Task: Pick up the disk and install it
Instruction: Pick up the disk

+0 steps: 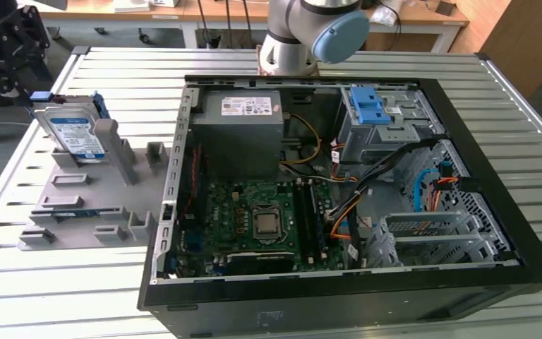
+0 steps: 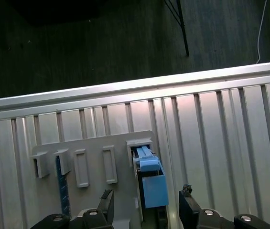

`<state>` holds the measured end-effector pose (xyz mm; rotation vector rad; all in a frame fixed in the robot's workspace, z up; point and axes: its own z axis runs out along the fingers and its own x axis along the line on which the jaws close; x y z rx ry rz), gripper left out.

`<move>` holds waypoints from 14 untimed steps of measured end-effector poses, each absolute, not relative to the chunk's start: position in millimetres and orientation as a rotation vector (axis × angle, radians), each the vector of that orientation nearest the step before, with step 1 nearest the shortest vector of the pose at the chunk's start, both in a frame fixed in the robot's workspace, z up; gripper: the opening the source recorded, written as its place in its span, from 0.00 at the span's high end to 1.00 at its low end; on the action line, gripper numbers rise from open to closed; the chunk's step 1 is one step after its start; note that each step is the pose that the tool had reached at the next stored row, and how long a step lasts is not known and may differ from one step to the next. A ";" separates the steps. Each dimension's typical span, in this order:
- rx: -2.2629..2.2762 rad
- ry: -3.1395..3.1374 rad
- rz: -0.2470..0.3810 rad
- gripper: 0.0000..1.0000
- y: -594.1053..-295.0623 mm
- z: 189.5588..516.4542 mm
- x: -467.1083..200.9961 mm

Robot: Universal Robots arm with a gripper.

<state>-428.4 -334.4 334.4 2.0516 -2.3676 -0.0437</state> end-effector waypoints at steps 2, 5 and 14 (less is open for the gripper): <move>2.056 -2.362 -0.041 0.35 -334.2 332.1 -429.0; 2.059 -2.356 -0.036 0.35 -334.0 328.8 -430.5; 2.101 -2.319 -0.035 0.35 -331.0 322.8 -430.8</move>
